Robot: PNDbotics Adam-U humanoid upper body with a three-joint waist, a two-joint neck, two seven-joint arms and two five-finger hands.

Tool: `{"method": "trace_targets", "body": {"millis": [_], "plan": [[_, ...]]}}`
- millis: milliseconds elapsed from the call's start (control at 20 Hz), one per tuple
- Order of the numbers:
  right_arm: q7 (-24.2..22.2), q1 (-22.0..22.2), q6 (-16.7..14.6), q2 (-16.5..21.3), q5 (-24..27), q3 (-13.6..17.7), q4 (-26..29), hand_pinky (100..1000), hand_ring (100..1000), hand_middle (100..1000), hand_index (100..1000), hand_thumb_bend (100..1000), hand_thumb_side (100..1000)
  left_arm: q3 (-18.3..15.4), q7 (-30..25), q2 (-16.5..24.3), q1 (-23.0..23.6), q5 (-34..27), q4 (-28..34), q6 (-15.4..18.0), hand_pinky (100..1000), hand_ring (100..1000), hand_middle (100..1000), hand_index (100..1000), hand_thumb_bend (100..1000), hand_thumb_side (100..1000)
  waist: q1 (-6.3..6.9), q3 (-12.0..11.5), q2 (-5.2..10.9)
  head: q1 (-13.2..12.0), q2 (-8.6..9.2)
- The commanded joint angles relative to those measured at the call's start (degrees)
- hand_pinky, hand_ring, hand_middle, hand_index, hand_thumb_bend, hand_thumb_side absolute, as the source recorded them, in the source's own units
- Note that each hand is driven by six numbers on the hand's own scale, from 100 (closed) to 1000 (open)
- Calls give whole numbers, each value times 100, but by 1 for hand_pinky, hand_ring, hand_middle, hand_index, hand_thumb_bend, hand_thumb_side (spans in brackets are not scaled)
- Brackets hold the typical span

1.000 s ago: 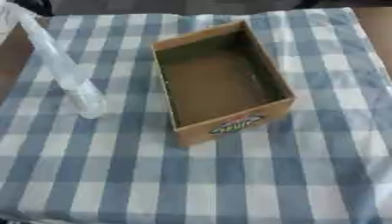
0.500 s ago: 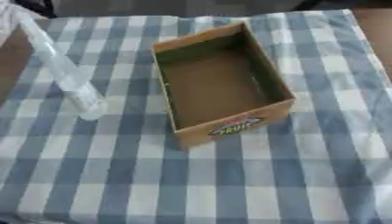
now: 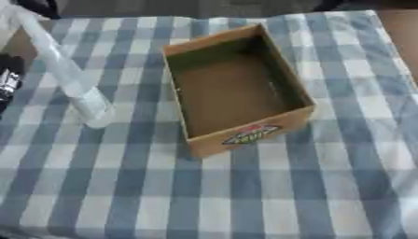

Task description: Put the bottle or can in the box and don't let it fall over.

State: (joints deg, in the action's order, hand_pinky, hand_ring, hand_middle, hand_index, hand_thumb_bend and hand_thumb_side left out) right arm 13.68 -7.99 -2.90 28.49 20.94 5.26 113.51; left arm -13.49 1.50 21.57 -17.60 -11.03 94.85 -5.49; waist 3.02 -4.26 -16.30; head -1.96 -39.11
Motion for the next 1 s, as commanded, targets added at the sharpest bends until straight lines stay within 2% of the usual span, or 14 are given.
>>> {"method": "trace_targets", "body": {"millis": [50, 100, 150, 300, 350, 400, 450, 500, 550, 600, 750, 950, 1000], "plan": [[5, -24, 10, 98, -13, 31, 108, 750, 717, 876, 765, 300, 193, 17, -123, 144, -27, 31, -29, 32, 570, 984, 809, 769, 409, 412, -9, -5, 96, -23, 26], [7, -26, 11, 98, -11, 32, 108, 750, 717, 875, 765, 300, 193, 28, -122, 144, -27, 24, -68, 30, 649, 1000, 811, 769, 400, 426, -8, -3, 96, -23, 28], [9, -27, 12, 98, -10, 34, 108, 750, 717, 875, 765, 300, 193, 41, -128, 146, -28, 14, -100, 29, 663, 1000, 811, 769, 400, 427, -8, -2, 96, -25, 30], [27, -26, 31, 97, -4, 34, 108, 750, 714, 873, 764, 299, 193, 69, -184, 151, -30, 12, -169, 45, 780, 1000, 794, 768, 405, 431, -6, 1, 95, -27, 31], [31, -27, 34, 97, -4, 34, 108, 750, 714, 873, 764, 299, 193, 76, -216, 152, -31, 17, -190, 59, 787, 1000, 793, 768, 406, 431, -6, 2, 95, -29, 31], [34, -29, 35, 98, -3, 34, 108, 750, 713, 872, 763, 298, 194, 85, -252, 156, -31, 36, -208, 77, 893, 1000, 803, 768, 428, 421, -6, 5, 95, -33, 34], [38, -29, 37, 99, -1, 35, 108, 750, 713, 872, 763, 298, 194, 92, -291, 162, -31, 76, -224, 97, 923, 1000, 806, 768, 435, 414, -5, 7, 95, -36, 39], [40, -30, 38, 100, 0, 35, 108, 750, 712, 871, 762, 298, 194, 96, -323, 169, -32, 141, -238, 117, 968, 1000, 817, 767, 472, 367, -4, 8, 95, -40, 46], [42, -30, 40, 101, 1, 34, 108, 750, 712, 871, 762, 298, 194, 99, -342, 176, -32, 239, -248, 137, 975, 1000, 821, 769, 485, 345, -3, 10, 95, -43, 53], [44, -31, 42, 102, 2, 35, 108, 750, 711, 870, 761, 297, 194, 100, -350, 181, -33, 350, -257, 147, 977, 1000, 817, 767, 502, 277, -2, 12, 96, -44, 63], [53, -32, 46, 106, 6, 36, 108, 750, 710, 869, 761, 297, 194, 114, -334, 173, -43, 587, -280, 120, 968, 1000, 809, 764, 506, 230, 1, 17, 97, -41, 83], [59, -32, 48, 109, 7, 40, 108, 750, 709, 868, 760, 297, 195, 153, -309, 172, -61, 721, -279, 91, 1000, 1000, 814, 770, 529, 182, 6, 28, 95, -39, 106], [63, -33, 49, 109, 9, 43, 108, 750, 708, 867, 760, 296, 195, 160, -295, 174, -67, 760, -270, 98, 1000, 1000, 816, 770, 526, 130, 7, 33, 93, -38, 111]]}}
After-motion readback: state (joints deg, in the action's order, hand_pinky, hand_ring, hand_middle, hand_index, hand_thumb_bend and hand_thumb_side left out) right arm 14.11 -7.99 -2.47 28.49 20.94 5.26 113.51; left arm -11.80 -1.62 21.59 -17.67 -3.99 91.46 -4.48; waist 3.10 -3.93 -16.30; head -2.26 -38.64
